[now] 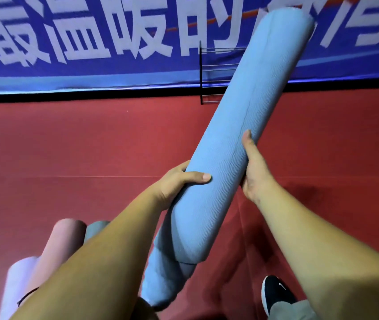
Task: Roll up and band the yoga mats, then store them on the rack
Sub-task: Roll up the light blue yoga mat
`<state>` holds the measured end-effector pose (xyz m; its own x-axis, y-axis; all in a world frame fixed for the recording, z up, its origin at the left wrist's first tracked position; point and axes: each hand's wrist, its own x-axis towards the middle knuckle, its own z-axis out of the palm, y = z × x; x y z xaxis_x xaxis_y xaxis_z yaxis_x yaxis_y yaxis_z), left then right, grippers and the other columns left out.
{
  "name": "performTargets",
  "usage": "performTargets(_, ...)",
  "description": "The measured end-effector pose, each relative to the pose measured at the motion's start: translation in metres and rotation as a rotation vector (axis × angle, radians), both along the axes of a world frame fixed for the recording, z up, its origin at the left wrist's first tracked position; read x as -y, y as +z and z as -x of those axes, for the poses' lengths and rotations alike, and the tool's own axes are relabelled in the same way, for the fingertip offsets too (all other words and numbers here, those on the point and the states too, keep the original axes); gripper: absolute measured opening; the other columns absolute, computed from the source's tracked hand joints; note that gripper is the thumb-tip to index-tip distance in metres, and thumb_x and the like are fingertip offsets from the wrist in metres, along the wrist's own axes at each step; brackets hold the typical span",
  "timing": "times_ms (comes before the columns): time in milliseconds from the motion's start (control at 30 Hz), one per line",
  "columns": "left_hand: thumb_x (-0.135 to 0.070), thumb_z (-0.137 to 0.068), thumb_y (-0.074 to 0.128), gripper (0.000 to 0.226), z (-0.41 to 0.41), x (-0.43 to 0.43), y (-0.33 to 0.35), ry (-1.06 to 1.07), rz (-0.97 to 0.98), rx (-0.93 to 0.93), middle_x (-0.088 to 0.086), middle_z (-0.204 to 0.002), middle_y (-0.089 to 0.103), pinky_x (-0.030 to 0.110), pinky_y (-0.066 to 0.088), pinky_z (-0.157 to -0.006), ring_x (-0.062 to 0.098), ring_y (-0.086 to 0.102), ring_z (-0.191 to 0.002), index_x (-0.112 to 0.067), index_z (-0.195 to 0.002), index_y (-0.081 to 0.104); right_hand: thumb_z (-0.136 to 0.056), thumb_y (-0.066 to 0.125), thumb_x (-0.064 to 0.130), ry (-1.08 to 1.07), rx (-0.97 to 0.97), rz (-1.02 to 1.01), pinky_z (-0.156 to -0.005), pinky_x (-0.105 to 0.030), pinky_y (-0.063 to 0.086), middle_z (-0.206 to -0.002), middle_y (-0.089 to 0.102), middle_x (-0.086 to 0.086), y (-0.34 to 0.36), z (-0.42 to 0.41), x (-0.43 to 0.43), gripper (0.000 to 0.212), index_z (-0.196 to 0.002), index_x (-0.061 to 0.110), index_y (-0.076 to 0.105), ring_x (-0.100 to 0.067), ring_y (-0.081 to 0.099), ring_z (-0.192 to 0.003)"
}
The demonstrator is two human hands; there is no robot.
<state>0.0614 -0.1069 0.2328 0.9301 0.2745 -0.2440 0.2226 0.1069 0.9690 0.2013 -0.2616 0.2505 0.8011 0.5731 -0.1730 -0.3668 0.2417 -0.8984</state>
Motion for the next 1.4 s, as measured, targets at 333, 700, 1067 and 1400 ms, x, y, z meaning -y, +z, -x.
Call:
performTargets(333, -0.026, -0.072, 0.073, 0.063, 0.003, 0.006, 0.0, -0.099, 0.083, -0.029, 0.002, -0.128, 0.074, 0.035, 0.054, -0.09, 0.021, 0.071, -0.11, -0.018, -0.135, 0.07, -0.09, 0.067, 0.071, -0.041, -0.066, -0.168, -0.105, -0.057, 0.056, -0.128, 0.075, -0.014, 0.017, 0.006, 0.0, 0.071, -0.132, 0.015, 0.072, -0.035, 0.072, -0.118)
performTargets(700, -0.097, -0.087, 0.026, 0.08, 0.005, 0.011, 0.028, 0.425, 0.111, -0.056, 0.002, -0.12, 0.079, 0.059, 0.054, -0.104, 0.032, 0.074, -0.115, -0.044, -0.124, 0.074, -0.046, 0.093, 0.071, 0.147, 0.579, 0.569, -0.111, -0.044, 0.05, -0.151, 0.053, 0.01, -0.014, 0.019, -0.018, 0.137, -0.161, 0.044, 0.024, -0.014, 0.056, -0.135)
performTargets(1067, -0.049, -0.09, 0.051, 0.033, 0.031, 0.017, 0.039, 0.44, 0.017, -0.199, 0.005, -0.098, 0.074, 0.05, 0.053, -0.08, 0.034, 0.066, -0.089, -0.027, -0.096, 0.074, -0.055, 0.105, 0.038, 0.498, 0.648, 0.62, -0.087, -0.024, 0.059, -0.128, 0.068, 0.01, -0.004, 0.033, 0.013, 0.1, -0.136, 0.025, 0.048, -0.01, 0.071, -0.111)
performTargets(1400, -0.083, -0.091, 0.046, 0.07, 0.023, 0.033, 0.191, 0.513, 0.011, 0.017, 0.003, -0.091, 0.078, 0.047, 0.049, -0.095, 0.028, 0.07, -0.095, -0.022, -0.105, 0.077, -0.068, 0.044, 0.105, 0.097, 0.358, 0.253, -0.124, -0.05, 0.033, -0.151, 0.06, 0.01, 0.094, 0.034, -0.013, 0.109, -0.15, 0.034, 0.056, -0.014, 0.051, -0.144)
